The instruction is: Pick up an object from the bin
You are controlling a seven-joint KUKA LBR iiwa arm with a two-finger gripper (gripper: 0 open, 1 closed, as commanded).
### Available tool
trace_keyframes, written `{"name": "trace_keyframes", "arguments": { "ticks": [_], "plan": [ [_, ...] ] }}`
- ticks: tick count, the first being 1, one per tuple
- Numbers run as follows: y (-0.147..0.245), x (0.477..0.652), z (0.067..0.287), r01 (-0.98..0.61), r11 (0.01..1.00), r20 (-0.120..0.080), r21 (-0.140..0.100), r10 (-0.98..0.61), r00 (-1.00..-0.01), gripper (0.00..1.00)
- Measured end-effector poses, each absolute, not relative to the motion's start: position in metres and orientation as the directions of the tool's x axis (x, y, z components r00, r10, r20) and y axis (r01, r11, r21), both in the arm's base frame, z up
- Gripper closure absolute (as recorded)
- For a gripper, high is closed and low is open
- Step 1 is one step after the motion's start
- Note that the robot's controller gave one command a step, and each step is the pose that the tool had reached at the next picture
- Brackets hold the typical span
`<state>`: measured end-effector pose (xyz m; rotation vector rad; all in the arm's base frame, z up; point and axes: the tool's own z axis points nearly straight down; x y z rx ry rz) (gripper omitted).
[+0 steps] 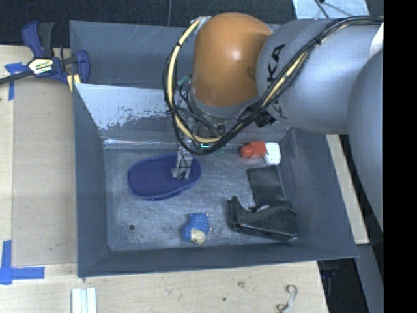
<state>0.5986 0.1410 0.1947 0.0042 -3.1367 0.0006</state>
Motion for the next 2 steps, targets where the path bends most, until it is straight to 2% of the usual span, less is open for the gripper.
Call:
{"name": "trace_keyframes", "arguments": {
  "ticks": [1, 2],
  "plan": [
    [0.1785, 0.5654, 0.0679, 0.031, 1.0, -0.004, 0.001, 0.031, -1.0, 0.0],
    [0.1779, 0.5684, 0.0741, 0.035, 0.999, -0.01, 0.004, 0.035, -0.999, 1.0]
  ]
}}
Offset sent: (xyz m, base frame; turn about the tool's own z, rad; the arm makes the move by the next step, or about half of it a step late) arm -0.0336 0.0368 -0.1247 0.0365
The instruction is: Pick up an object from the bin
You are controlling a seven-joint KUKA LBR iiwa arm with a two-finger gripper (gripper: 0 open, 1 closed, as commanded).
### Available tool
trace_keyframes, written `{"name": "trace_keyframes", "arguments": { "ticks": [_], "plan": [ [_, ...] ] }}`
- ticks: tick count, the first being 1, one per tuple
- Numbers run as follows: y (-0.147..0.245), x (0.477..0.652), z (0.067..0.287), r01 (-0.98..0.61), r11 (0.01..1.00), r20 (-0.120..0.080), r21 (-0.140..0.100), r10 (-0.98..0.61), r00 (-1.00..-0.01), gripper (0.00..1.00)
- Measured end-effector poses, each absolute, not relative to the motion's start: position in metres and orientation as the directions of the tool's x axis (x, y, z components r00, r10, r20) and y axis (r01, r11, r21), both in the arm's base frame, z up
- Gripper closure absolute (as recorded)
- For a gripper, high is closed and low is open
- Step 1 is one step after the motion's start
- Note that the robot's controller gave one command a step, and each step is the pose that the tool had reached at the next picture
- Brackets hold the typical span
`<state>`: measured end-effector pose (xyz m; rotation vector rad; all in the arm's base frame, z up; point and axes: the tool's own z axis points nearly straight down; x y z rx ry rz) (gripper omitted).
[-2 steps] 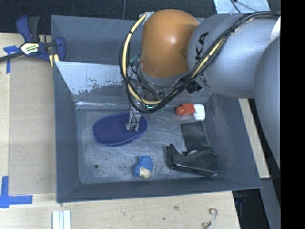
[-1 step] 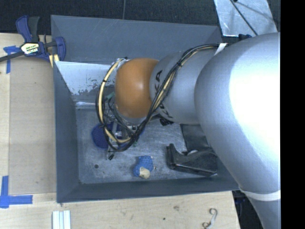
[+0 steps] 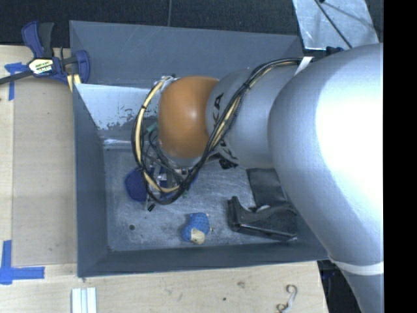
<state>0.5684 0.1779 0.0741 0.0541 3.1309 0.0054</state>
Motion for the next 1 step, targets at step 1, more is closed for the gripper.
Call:
{"name": "trace_keyframes", "arguments": {
  "ticks": [1],
  "plan": [
    [0.1667, 0.5853, 0.2298, -0.17, 0.985, -0.012, 0.0, -0.17, -0.985, 1.0]
  ]
}}
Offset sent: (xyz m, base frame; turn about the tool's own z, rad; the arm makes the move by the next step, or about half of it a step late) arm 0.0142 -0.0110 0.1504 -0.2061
